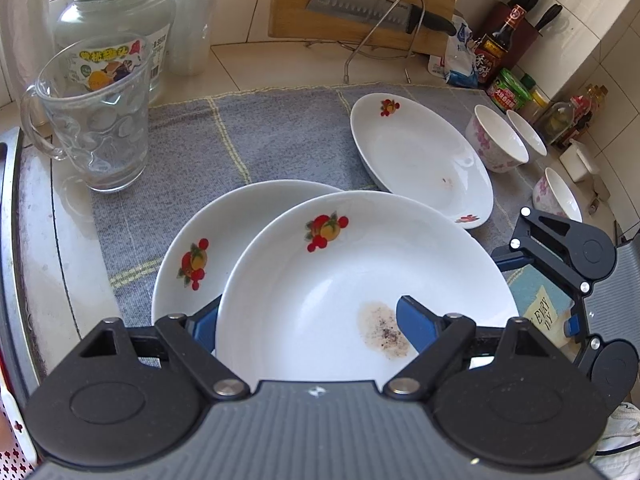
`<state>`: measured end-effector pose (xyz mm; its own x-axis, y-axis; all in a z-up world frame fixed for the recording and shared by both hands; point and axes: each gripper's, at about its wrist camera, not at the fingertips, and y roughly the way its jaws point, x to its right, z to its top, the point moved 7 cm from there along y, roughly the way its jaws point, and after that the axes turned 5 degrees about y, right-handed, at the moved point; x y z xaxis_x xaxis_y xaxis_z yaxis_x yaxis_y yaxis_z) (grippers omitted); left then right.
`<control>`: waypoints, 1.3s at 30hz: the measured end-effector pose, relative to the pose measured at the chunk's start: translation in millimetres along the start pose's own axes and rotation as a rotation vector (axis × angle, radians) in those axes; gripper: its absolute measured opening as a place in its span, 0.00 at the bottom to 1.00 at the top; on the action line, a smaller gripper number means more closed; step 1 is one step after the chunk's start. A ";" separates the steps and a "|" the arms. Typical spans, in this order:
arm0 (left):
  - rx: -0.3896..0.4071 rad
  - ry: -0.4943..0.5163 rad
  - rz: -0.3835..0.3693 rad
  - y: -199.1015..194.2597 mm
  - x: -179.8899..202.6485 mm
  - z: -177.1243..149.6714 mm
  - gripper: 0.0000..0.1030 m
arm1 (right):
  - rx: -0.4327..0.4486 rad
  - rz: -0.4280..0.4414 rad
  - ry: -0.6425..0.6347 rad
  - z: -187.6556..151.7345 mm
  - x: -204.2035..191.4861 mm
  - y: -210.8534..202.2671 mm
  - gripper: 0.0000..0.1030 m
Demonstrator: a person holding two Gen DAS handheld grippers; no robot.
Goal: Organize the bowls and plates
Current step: 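Lift the stained plate with the left tool and carry it toward another plate, then lower the stained plate onto the other plate with the left tool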
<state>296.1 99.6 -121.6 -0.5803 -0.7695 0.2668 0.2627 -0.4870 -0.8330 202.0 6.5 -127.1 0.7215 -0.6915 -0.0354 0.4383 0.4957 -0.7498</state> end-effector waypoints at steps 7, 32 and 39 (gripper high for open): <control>-0.013 -0.001 -0.002 7.9 -4.5 -1.4 0.85 | -0.008 0.005 0.007 3.7 2.5 1.5 1.00; -0.100 0.018 0.077 13.5 -8.8 -0.9 0.85 | 0.009 0.080 0.002 7.0 10.2 -0.6 1.00; -0.111 0.009 0.092 11.9 -8.3 -2.2 0.85 | 0.021 0.099 0.003 5.6 11.5 -1.2 1.00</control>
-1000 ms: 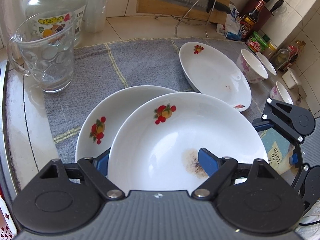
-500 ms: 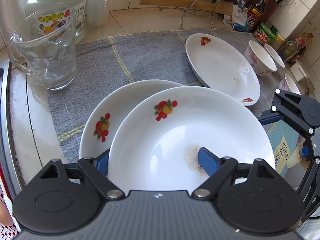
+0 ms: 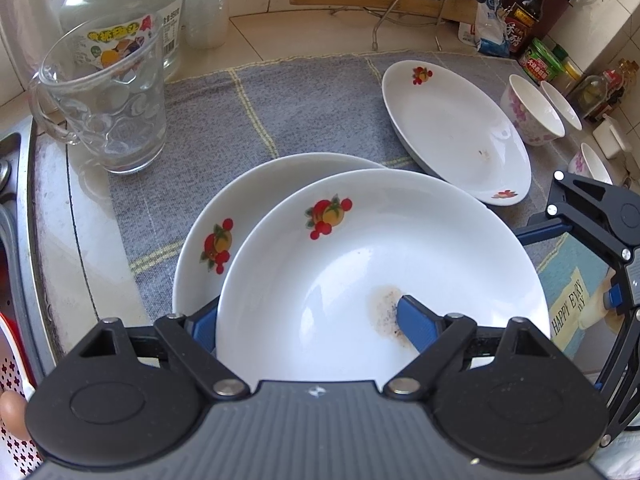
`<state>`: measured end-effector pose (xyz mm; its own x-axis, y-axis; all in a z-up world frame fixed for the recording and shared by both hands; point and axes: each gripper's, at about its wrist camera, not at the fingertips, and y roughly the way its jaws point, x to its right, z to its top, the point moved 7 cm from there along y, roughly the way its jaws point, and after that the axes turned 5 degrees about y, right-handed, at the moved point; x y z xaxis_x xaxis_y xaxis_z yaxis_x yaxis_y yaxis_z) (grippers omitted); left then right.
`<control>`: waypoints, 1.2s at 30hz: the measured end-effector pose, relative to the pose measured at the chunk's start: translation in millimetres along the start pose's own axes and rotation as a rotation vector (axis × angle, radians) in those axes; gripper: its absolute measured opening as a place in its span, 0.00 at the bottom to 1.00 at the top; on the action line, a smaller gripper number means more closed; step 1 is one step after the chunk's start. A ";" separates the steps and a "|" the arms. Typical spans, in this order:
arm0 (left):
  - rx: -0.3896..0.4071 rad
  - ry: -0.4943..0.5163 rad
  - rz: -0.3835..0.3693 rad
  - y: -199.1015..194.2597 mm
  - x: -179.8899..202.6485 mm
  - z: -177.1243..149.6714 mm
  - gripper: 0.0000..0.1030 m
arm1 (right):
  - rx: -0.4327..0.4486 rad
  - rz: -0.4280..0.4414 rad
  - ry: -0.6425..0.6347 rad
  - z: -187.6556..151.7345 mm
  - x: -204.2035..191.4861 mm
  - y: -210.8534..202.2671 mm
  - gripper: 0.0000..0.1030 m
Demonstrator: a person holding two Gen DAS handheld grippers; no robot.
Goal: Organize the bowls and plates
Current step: 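Lower the stained plate onto the other plate with the left tool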
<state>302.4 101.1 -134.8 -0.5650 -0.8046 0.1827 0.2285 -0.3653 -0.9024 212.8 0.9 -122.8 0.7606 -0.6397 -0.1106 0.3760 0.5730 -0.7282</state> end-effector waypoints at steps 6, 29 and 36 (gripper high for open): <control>-0.003 -0.004 0.005 3.6 2.0 3.4 0.89 | 0.018 0.019 0.017 -0.1 -0.4 -3.7 1.00; 0.048 -0.050 0.064 -3.2 -3.6 9.4 0.91 | 0.054 -0.009 -0.002 3.6 1.4 -8.7 1.00; 0.076 -0.044 0.109 -10.2 -0.8 7.5 0.91 | 0.023 -0.020 -0.020 -0.1 2.4 -3.0 1.00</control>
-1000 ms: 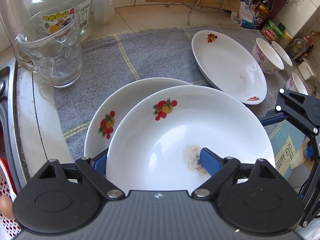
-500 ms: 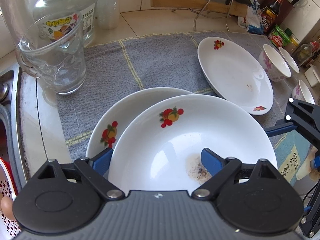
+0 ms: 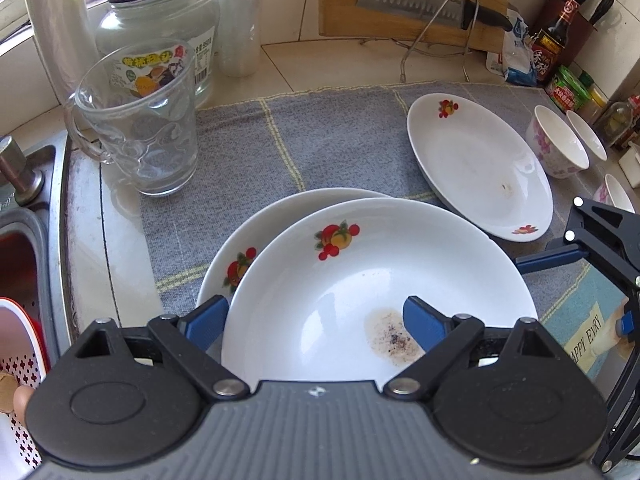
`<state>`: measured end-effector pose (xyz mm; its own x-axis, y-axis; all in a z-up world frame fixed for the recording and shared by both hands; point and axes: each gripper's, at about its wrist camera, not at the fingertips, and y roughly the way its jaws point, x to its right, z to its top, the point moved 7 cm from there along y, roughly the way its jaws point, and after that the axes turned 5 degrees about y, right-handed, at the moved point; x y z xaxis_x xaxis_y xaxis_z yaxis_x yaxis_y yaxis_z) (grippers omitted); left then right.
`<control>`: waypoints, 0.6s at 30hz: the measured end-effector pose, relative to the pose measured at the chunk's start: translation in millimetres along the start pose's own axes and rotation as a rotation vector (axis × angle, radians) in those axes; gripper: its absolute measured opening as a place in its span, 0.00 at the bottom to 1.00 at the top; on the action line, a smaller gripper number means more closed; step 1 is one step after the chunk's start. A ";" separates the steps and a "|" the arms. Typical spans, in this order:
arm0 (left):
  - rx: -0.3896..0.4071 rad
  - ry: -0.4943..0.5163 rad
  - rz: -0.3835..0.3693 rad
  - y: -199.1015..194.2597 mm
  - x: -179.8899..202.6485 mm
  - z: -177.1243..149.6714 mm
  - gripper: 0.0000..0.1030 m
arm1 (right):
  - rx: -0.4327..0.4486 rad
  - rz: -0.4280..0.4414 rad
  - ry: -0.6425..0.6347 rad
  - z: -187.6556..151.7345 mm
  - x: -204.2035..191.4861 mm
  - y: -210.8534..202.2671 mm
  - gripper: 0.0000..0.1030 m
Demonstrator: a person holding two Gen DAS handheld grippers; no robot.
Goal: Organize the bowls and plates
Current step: 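Lower the stained plate onto the other plate with the left tool, then open the left tool and withdraw it from the stacked plates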
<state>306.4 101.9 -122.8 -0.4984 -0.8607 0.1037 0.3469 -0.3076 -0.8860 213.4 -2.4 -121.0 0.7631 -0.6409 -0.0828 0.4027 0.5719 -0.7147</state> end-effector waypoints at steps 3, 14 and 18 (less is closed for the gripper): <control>0.015 -0.012 0.004 -3.8 -2.7 -0.2 0.91 | -0.012 -0.018 -0.011 -0.4 -1.6 3.6 1.00; 0.124 -0.024 0.038 -26.0 4.2 -4.0 0.92 | -0.041 -0.073 -0.030 -8.4 -4.6 1.1 1.00; 0.193 -0.003 0.084 -37.5 16.5 -5.0 0.92 | -0.050 -0.130 0.007 -14.6 -0.3 -4.7 1.00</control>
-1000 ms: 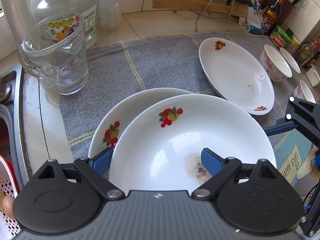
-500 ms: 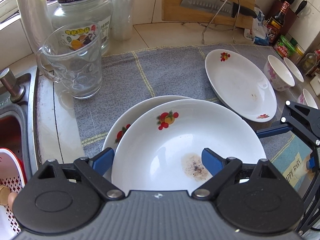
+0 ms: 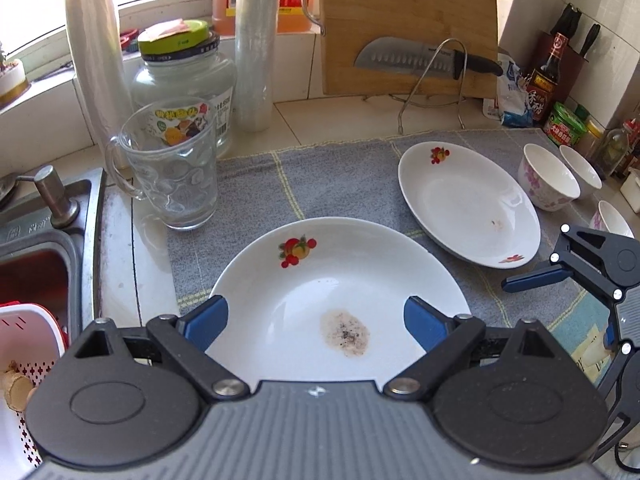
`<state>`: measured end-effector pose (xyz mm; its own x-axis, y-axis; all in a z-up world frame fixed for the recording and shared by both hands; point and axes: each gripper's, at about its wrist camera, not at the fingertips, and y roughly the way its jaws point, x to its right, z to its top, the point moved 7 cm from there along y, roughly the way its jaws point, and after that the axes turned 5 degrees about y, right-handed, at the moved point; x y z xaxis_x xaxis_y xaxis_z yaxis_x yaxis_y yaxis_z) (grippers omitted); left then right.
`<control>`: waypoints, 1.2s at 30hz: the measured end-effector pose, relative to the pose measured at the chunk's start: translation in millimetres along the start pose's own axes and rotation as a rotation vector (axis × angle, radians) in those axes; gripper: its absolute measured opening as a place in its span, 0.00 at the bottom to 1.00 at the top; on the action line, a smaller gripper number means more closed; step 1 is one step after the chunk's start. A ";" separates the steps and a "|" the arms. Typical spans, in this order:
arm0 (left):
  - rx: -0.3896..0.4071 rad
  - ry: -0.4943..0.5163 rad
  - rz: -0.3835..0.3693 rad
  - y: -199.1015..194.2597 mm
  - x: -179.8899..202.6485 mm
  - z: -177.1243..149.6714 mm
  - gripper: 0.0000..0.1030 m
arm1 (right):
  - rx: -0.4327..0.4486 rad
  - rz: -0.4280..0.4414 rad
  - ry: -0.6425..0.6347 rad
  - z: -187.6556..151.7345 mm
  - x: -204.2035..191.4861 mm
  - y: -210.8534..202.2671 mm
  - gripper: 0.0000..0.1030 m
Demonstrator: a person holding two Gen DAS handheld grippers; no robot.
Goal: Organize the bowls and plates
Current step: 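Open the left tool and withdraw it from the stacked plates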
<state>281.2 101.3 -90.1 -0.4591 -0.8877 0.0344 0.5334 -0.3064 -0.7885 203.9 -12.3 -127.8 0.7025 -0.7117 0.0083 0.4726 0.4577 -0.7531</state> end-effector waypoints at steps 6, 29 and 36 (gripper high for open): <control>0.098 0.026 0.040 -22.2 30.4 -4.1 0.94 | -0.007 -0.084 0.091 -10.4 14.1 -12.5 1.00; 0.169 -0.035 0.041 -18.8 124.0 -4.0 0.98 | -0.011 -0.298 0.303 -74.2 83.9 -50.4 1.00; 0.160 -0.053 0.041 -1.8 147.4 20.1 0.99 | -0.009 -0.234 0.282 -81.8 114.7 -35.3 1.00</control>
<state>226.9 -35.9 -71.3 -0.3987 -0.9162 0.0401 0.6590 -0.3166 -0.6823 224.2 -153.7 -154.1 0.4011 -0.9160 0.0002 0.5973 0.2614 -0.7582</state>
